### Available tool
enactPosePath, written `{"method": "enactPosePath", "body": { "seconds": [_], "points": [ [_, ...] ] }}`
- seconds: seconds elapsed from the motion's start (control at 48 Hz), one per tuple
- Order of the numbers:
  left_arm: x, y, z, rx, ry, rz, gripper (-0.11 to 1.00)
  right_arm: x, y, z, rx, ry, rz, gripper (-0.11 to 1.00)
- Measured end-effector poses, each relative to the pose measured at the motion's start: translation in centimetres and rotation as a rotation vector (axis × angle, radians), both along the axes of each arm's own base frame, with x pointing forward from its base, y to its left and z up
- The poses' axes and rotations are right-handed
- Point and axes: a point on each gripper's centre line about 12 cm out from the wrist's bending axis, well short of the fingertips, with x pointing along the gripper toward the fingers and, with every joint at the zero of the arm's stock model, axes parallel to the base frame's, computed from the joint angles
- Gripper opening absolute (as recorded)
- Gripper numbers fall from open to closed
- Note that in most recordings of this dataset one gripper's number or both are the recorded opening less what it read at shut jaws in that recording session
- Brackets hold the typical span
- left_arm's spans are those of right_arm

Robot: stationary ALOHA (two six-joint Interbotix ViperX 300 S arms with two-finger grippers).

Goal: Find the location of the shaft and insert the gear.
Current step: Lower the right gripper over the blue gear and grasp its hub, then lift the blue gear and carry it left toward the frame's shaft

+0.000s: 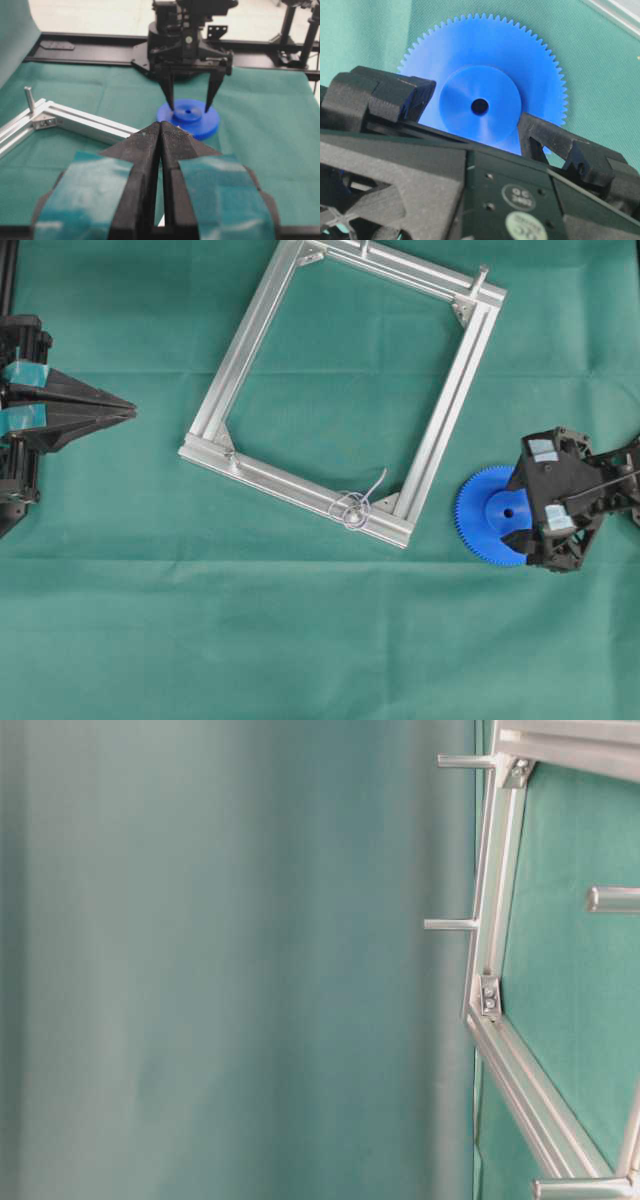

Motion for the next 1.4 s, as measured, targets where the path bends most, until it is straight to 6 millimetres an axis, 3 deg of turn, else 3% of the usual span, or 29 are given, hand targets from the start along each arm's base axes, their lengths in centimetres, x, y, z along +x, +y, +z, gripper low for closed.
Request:
{"method": "enactPosePath", "body": {
  "seconds": [0.895,1.0,1.104,1.395],
  "points": [
    [-0.01,0.03,-0.06,-0.002,0.001,0.002,0.02,-0.38,-0.04,-0.82,0.0,0.039,-0.022,0.9],
    [0.0,0.03,0.0,-0.002,0.0,0.002,0.02,-0.41,-0.01,-0.88,-0.009,0.053,-0.012,0.85],
    [-0.01,0.03,-0.06,0.0,0.002,0.002,0.02,-0.37,0.12,-0.91,-0.013,0.063,-0.006,0.69],
    [-0.06,0.03,0.0,0.0,-0.002,0.001,0.02,-0.43,0.1,-0.89,-0.017,0.086,-0.006,0.69]
  ]
}}
